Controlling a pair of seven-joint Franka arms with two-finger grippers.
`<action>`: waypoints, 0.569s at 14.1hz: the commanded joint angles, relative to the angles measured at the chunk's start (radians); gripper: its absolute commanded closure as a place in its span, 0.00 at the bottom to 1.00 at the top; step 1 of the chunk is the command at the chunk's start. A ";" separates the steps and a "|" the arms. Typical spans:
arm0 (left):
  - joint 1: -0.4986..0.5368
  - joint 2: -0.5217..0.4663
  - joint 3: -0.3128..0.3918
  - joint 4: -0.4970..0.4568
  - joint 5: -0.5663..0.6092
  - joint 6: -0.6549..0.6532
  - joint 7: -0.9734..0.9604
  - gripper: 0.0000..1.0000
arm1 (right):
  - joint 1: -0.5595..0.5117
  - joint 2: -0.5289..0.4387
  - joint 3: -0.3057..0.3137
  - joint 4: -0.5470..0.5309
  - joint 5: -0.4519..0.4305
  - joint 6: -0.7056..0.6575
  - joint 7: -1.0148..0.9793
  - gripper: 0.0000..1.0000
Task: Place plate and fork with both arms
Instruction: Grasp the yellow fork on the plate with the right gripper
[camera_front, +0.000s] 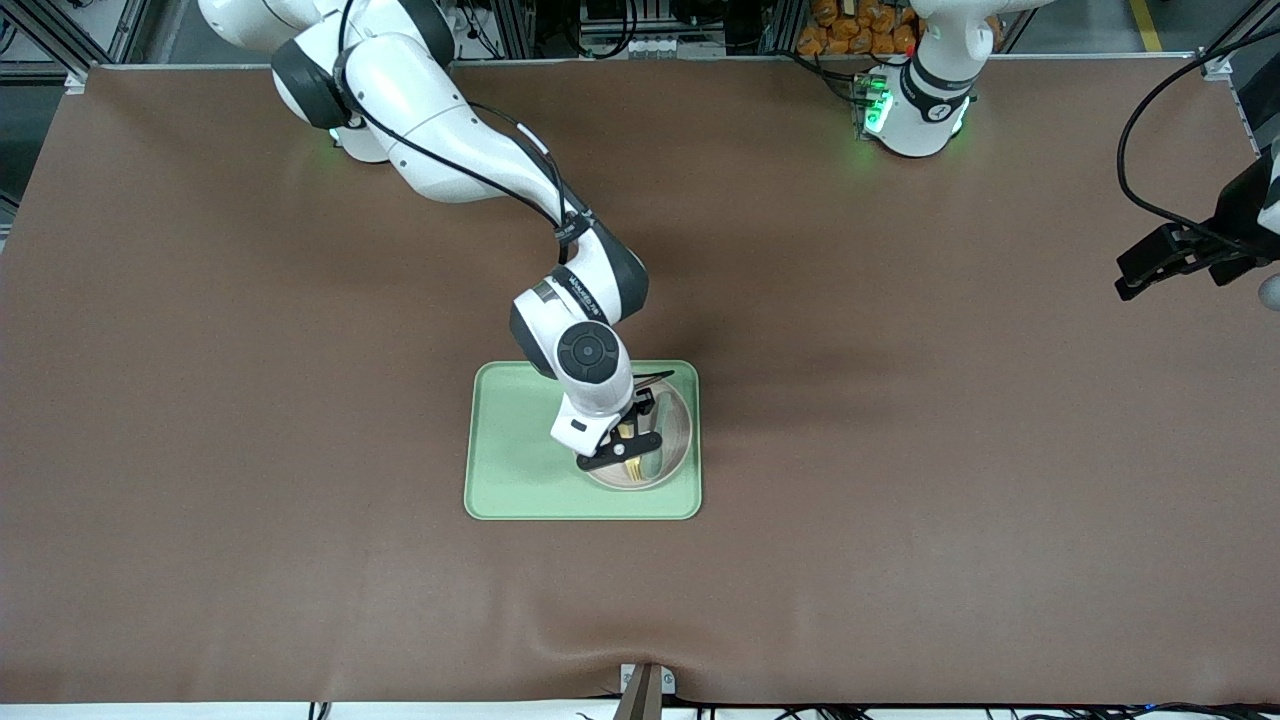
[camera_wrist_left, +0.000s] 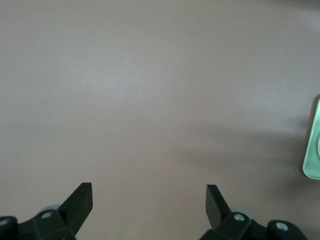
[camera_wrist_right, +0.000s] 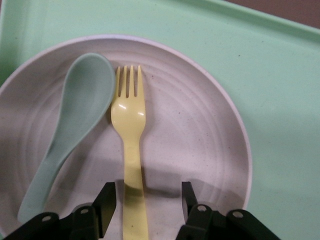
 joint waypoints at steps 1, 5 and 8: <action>-0.061 -0.029 0.057 -0.014 -0.011 -0.013 0.010 0.00 | 0.014 0.029 -0.007 0.035 -0.017 0.005 0.006 0.41; -0.199 -0.028 0.200 -0.014 -0.011 -0.032 0.010 0.00 | 0.015 0.031 -0.007 0.035 -0.019 0.005 0.004 0.57; -0.230 -0.035 0.240 -0.018 -0.011 -0.047 0.013 0.00 | 0.015 0.031 -0.007 0.035 -0.019 0.003 0.006 0.66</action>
